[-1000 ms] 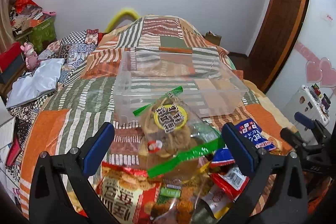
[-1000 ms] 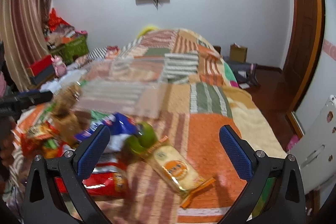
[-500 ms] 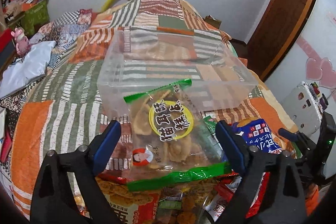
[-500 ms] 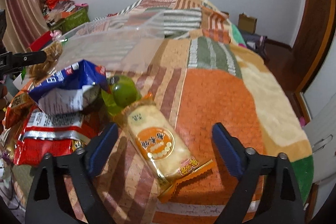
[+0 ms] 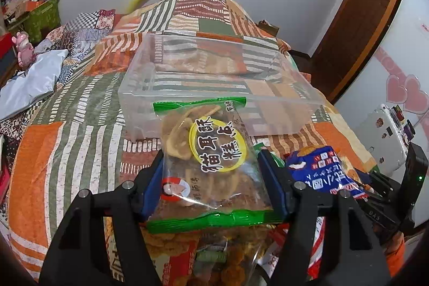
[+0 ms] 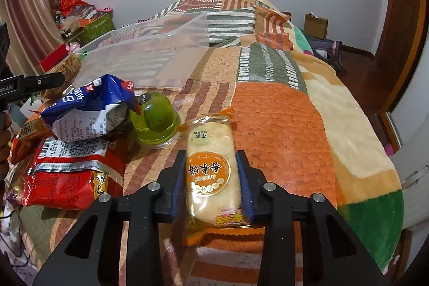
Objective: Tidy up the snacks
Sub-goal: 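Grasp the cracker bag with left tool while right tool grasps the cake bar, then lower cracker bag into clear box with left tool while right tool drops cake bar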
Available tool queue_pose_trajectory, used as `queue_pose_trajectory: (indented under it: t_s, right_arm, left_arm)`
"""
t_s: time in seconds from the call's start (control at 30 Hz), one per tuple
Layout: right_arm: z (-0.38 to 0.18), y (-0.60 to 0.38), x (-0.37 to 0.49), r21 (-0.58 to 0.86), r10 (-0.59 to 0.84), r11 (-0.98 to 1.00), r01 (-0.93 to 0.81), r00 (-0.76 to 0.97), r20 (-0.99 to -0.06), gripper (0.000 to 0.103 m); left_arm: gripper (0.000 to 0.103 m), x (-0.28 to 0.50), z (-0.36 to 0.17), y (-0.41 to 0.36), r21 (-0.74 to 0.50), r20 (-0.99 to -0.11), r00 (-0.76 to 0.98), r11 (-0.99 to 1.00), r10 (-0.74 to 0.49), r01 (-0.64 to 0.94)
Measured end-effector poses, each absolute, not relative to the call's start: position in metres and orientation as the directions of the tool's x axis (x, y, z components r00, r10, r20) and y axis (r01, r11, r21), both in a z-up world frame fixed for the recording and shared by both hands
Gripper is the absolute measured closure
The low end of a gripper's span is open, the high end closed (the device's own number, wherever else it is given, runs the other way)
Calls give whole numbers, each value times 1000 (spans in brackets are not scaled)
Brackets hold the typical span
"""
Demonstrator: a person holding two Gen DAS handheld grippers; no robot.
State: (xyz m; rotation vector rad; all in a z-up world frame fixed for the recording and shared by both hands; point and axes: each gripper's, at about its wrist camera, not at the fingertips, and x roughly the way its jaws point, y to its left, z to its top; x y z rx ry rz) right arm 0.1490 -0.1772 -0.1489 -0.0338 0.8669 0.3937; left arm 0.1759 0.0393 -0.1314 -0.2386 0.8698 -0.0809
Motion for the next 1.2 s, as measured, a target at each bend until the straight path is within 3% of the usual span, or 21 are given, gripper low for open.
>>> queue_pose_trajectory:
  t_s: [0.43, 0.93, 1.2]
  right_arm:
    - [-105, -171, 148, 136, 356, 924, -359, 667, -655, 71]
    - [-51, -130, 190, 155, 428, 898, -411, 740, -519, 71]
    - [-39, -113, 219, 154, 446, 889, -430, 743, -500, 71]
  left_arm:
    - [49, 149, -113, 42, -245, -709, 684, 969, -172, -10]
    - [50, 154, -67, 52, -232, -625, 764, 973, -157, 11]
    - [50, 186, -50, 62, -188, -605, 788, 982, -112, -5]
